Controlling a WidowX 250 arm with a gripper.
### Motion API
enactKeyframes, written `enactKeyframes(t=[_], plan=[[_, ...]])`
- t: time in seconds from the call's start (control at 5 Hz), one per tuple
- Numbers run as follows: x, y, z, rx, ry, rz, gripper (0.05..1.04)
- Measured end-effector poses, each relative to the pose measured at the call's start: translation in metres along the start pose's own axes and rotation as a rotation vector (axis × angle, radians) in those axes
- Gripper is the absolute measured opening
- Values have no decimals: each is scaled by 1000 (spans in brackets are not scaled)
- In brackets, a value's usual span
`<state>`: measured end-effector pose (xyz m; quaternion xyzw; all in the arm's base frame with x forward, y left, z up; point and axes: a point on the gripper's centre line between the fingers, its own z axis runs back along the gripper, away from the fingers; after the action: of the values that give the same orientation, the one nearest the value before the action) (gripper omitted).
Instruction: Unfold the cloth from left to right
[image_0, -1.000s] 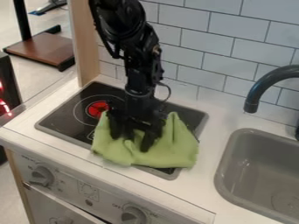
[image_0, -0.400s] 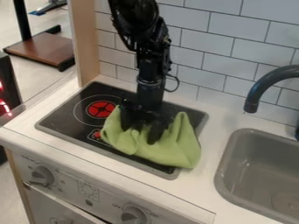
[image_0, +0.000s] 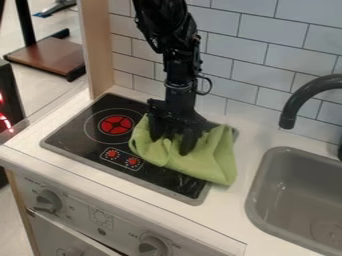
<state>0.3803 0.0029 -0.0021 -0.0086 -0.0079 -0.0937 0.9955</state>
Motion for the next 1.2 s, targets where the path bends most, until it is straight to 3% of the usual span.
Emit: enactKeyframes(t=[0.4,0.8,1.2], plan=[[2,1,6,-36,5,3,1000],[1,2,50,-77,-50,2,1000],[-5,16,98,-113,-141,-40,1000]])
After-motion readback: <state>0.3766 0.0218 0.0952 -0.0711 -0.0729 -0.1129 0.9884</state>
